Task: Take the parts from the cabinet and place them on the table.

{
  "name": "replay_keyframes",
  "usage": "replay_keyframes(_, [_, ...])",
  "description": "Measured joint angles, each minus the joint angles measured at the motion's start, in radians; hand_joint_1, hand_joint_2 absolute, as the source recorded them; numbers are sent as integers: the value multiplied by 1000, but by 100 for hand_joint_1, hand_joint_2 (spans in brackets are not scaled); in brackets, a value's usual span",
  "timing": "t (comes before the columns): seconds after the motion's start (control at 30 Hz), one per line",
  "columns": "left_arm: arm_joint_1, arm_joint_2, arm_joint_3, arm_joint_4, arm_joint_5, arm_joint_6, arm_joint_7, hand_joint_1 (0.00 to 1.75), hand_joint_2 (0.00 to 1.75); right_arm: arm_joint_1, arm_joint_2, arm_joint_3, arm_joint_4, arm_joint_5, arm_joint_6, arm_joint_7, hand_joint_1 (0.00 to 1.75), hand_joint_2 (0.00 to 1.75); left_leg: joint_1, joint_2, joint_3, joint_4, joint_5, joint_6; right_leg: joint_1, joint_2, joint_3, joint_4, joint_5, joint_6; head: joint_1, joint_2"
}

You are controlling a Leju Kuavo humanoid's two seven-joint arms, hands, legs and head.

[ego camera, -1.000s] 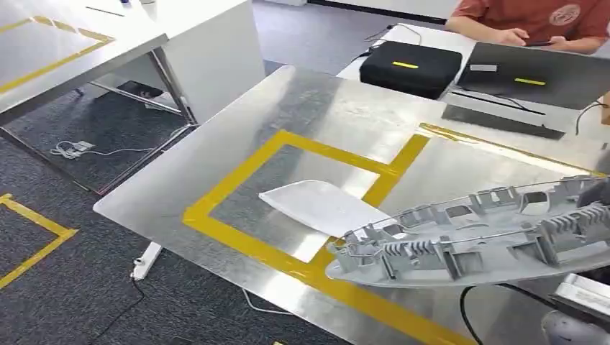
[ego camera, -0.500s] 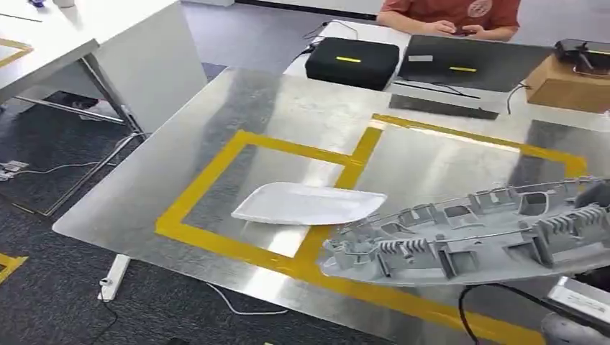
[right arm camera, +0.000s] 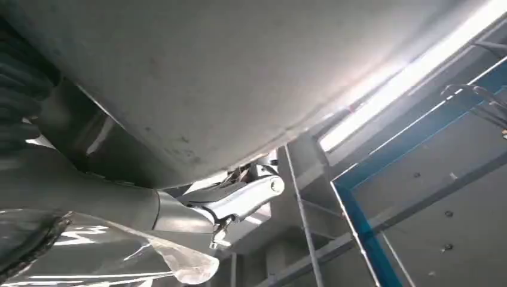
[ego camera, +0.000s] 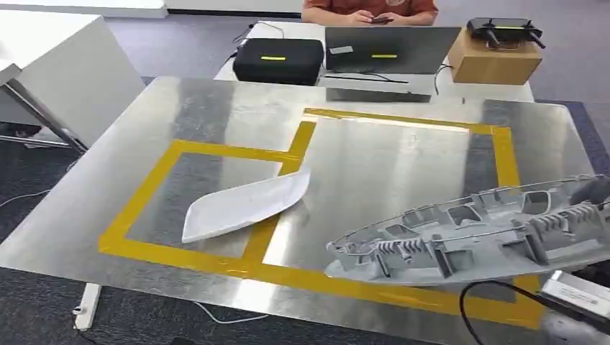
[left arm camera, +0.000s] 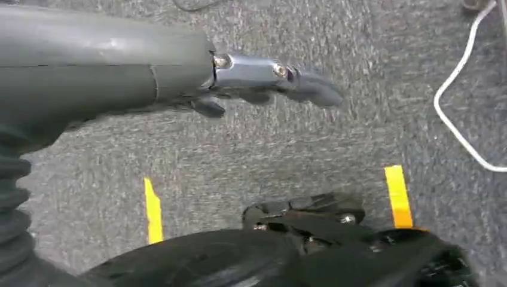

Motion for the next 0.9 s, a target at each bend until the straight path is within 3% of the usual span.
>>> replay_keyframes(0.03, [-1, 0, 0, 0, 0, -1, 0, 0, 175, 0, 0, 0, 2, 6, 2, 5, 175, 175, 0, 0, 6, -16, 24, 4, 2, 6, 0, 0, 0, -1, 0, 0])
replay_keyframes(0.07, [-2, 0, 0, 0, 0, -2, 2, 0, 175, 0, 0, 2, 3, 9, 3, 7, 175, 175, -1, 0, 29, -69, 65, 11, 4, 11, 1, 0, 1, -1, 0, 0])
replay_keyframes(0.13, [-2, 0, 0, 0, 0, -2, 2, 0, 175, 0, 0, 2, 3, 11, 3, 8, 175, 175, -9, -7, 104, -234, 151, 35, 5, 18, 3, 0, 2, -1, 0, 0])
replay_keyframes(0.17, [-1, 3, 0, -2, 0, -2, 2, 0, 175, 0, 0, 2, 3, 12, 3, 8, 175, 175, -14, -12, 122, -272, 149, 46, 7, 20, 2, 1, 3, 1, 2, 0])
replay_keyframes(0.2, [-1, 0, 0, -3, 0, -2, 2, 0, 175, 0, 0, 3, 5, 12, 3, 8, 175, 175, -14, -12, 129, -295, 147, 45, 8, 23, -3, 4, 4, 5, 1, 0])
replay_keyframes(0.23, [-2, 0, 0, -3, 0, -2, 2, 0, 175, 0, 0, 3, 5, 12, 3, 8, 175, 175, -15, -12, 126, -297, 147, 40, 6, 22, -8, 3, 7, 10, 1, 0])
replay_keyframes(0.3, [0, -2, 0, -3, 0, -2, 2, 0, 175, 0, 0, 5, 6, 12, 4, 8, 175, 175, -13, -13, 125, -303, 149, 14, 6, 21, -10, 5, 4, 4, 2, 0])
replay_keyframes(0.53, [-1, -4, 0, -4, 0, -3, 2, 0, 175, -2, 0, 13, 7, 11, 5, 11, 175, 175, -17, -13, 121, -303, 155, 25, 2, 22, -8, -8, 16, 19, 2, 0])
replay_keyframes(0.9, [-1, -6, 0, -11, 0, -17, 3, 0, 175, -3, 0, 19, 23, -17, 56, 31, 175, 175, -16, -13, 120, -302, 157, 29, 2, 22, -9, -10, 19, 23, 2, 0])
